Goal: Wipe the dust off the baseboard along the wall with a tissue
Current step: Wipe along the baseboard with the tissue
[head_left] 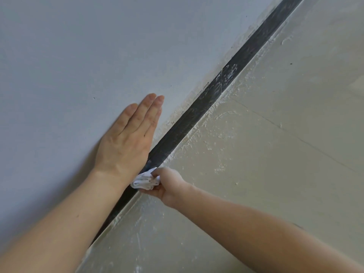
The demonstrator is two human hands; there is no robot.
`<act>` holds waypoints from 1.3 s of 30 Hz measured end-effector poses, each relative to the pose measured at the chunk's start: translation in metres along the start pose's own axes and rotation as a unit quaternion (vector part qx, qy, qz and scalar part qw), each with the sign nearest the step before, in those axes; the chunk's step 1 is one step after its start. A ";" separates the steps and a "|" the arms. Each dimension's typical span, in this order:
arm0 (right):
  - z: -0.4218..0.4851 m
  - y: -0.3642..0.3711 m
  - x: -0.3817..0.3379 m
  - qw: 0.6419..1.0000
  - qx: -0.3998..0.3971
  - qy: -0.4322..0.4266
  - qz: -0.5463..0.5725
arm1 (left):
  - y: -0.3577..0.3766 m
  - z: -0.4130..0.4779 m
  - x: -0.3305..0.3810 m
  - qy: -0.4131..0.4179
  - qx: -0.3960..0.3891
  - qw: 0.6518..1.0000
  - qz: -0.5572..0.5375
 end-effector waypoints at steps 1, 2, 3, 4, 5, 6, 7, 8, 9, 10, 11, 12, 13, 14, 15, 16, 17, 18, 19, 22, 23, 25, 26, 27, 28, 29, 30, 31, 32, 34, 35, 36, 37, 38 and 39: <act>-0.005 -0.002 -0.016 1.000 0.004 -0.020 0.023 | -0.001 0.000 0.000 0.002 0.000 1.000 0.012; -0.012 -0.007 -0.034 0.999 0.017 -0.039 0.032 | -0.001 0.000 0.000 0.004 0.000 1.000 0.021; -0.017 -0.012 -0.051 0.997 0.036 -0.057 0.028 | -0.001 0.000 0.000 0.003 0.001 1.000 0.022; -0.024 -0.017 -0.067 0.996 0.052 -0.071 0.019 | -0.001 0.001 0.000 -0.002 0.004 1.000 0.015; -0.029 -0.021 -0.082 0.995 0.058 -0.086 0.014 | -0.001 0.002 -0.001 -0.008 0.005 1.000 0.008; -0.035 -0.024 -0.094 0.993 0.062 -0.100 0.012 | -0.001 0.002 -0.001 -0.013 0.006 1.000 0.002; -0.038 -0.028 -0.106 0.991 0.065 -0.115 0.016 | -0.001 0.002 -0.002 -0.017 0.008 1.000 -0.003; -0.041 -0.034 -0.116 0.989 0.068 -0.133 0.026 | -0.001 0.002 -0.002 -0.019 0.010 1.000 -0.007; -0.042 -0.042 -0.126 0.984 0.069 -0.158 0.050 | -0.001 0.002 -0.002 -0.020 0.010 1.000 -0.012; -0.044 -0.051 -0.136 0.976 0.075 -0.186 0.087 | -0.001 0.002 -0.003 -0.022 0.009 1.000 -0.019; -0.047 -0.059 -0.143 0.964 0.078 -0.213 0.136 | -0.001 0.002 -0.004 -0.026 0.008 0.999 -0.025; -0.049 -0.065 -0.148 0.953 0.079 -0.234 0.175 | -0.001 0.003 -0.004 -0.030 0.005 0.999 -0.029; -0.051 -0.070 -0.150 0.947 0.078 -0.246 0.191 | -0.001 0.004 -0.004 -0.034 0.000 0.999 -0.032; -0.052 -0.072 -0.146 0.951 0.081 -0.242 0.177 | -0.001 0.005 -0.002 -0.038 -0.005 0.999 -0.037; -0.049 -0.071 -0.135 0.962 0.080 -0.219 0.143 | -0.001 0.006 0.000 -0.041 -0.010 0.998 -0.042; -0.046 -0.068 -0.119 0.975 0.079 -0.185 0.093 | -0.001 0.007 0.004 -0.044 -0.012 0.998 -0.046; -0.042 -0.062 -0.102 0.985 0.076 -0.148 0.044 | 0.000 0.008 0.007 -0.049 -0.012 0.997 -0.050; -0.037 -0.058 -0.090 0.989 0.079 -0.121 0.014 | 0.000 0.009 0.010 -0.055 -0.011 0.997 -0.054; -0.032 -0.055 -0.084 0.990 0.087 -0.111 -0.003 | 0.000 0.009 0.011 -0.062 -0.011 0.996 -0.059; -0.026 -0.054 -0.107 0.985 0.115 -0.126 0.003 | 0.002 0.008 0.010 -0.082 -0.010 0.993 -0.082; -0.028 -0.053 -0.120 0.985 0.121 -0.126 0.011 | 0.003 0.008 0.009 -0.087 -0.011 0.992 -0.091; -0.035 -0.057 -0.147 0.980 0.153 -0.127 -0.021 | 0.003 0.009 0.009 -0.092 -0.017 0.990 -0.109; -0.040 -0.058 -0.162 0.976 0.159 -0.143 -0.045 | 0.004 0.009 0.010 -0.094 -0.019 0.989 -0.115; -0.043 -0.061 -0.175 0.971 0.166 -0.163 -0.050 | 0.004 0.009 0.010 -0.096 -0.021 0.988 -0.118; -0.048 -0.066 -0.186 0.965 0.183 -0.176 -0.058 | 0.005 0.009 0.010 -0.098 -0.024 0.987 -0.123; -0.051 -0.072 -0.196 0.961 0.197 -0.189 -0.051 | 0.006 0.009 0.010 -0.099 -0.026 0.986 -0.129; -0.057 -0.079 -0.206 0.954 0.214 -0.206 -0.035 | 0.007 0.009 0.010 -0.100 -0.028 0.985 -0.136; -0.062 -0.085 -0.216 0.949 0.220 -0.228 -0.009 | 0.007 0.010 0.010 -0.100 -0.029 0.984 -0.143; -0.068 -0.090 -0.226 0.943 0.218 -0.253 0.017 | 0.008 0.010 0.011 -0.099 -0.030 0.984 -0.148; -0.078 -0.099 -0.237 0.929 0.209 -0.295 0.074 | 0.009 0.009 0.011 -0.097 -0.031 0.985 -0.142; -0.082 -0.102 -0.235 0.926 0.209 -0.301 0.087 | 0.009 0.009 0.011 -0.096 -0.030 0.986 -0.135; -0.085 -0.103 -0.228 0.929 0.209 -0.295 0.084 | 0.009 0.008 0.011 -0.096 -0.029 0.986 -0.131; -0.084 -0.102 -0.217 0.935 0.209 -0.279 0.063 | 0.010 0.008 0.011 -0.098 -0.029 0.986 -0.132; -0.080 -0.099 -0.202 0.945 0.204 -0.253 0.025 | 0.010 0.008 0.011 -0.098 -0.028 0.986 -0.135; -0.074 -0.093 -0.183 0.957 0.190 -0.217 -0.018 | 0.010 0.008 0.011 -0.098 -0.025 0.986 -0.136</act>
Point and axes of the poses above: each hand's wrist, its own z-axis towards the middle knuckle, its own y-axis out of the palm, x = y × z, the point moved 7 cm from there along z, towards the middle knuckle, and after that the axes turned 1 degree about x, right-handed, at the moved point
